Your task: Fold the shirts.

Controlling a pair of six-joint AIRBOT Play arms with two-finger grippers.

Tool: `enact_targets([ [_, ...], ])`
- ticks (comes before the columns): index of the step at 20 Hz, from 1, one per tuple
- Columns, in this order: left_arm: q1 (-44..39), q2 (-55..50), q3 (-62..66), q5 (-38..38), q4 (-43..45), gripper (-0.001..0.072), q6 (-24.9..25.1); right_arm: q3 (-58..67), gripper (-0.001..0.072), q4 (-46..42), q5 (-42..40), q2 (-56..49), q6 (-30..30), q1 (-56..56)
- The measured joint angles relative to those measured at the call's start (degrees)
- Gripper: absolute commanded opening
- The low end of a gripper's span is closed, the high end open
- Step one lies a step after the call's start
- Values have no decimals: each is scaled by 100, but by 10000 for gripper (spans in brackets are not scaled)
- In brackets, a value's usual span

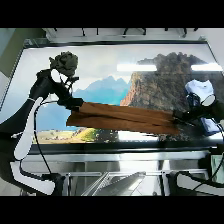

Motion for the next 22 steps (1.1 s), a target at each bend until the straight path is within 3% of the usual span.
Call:
enact_targets([
  [1, 15, 61, -195, 31, -13, 13, -2, -4, 154, 0, 37, -28, 4, 0],
  [2, 26, 116, -356, 66, -20, 14, 0, -2, 494, 2, 76, -48, 9, -2],
  [3, 35, 173, -507, 105, -22, 14, 2, -2, 720, 4, 94, -63, 9, -2],
  [6, 46, 302, -785, 280, -26, 19, 26, 35, 706, 15, 227, -66, 7, -9],
  [7, 48, 323, -804, 332, -35, 230, 28, 70, 707, 20, 337, -48, -9, -22],
  [8, 50, 339, -796, 345, -42, 548, 28, 101, 707, 48, 446, -22, -44, -52],
  [9, 50, 352, -743, 350, -66, 618, 26, 122, 708, 116, 577, 0, -120, -101],
  [11, 52, 367, -544, 361, -111, 618, -24, 153, 708, 361, 835, 28, -345, -269],
  [16, 61, 387, 404, -76, -133, 610, -232, 179, 708, 933, 977, -52, -901, -994],
  [18, 50, 391, 872, -175, -153, 14, -367, 181, 707, 1128, 955, -229, -1147, -1244],
  [22, -111, 393, 1788, -308, -175, 13, -435, 181, 706, 1709, 874, -756, -1650, -1419],
])
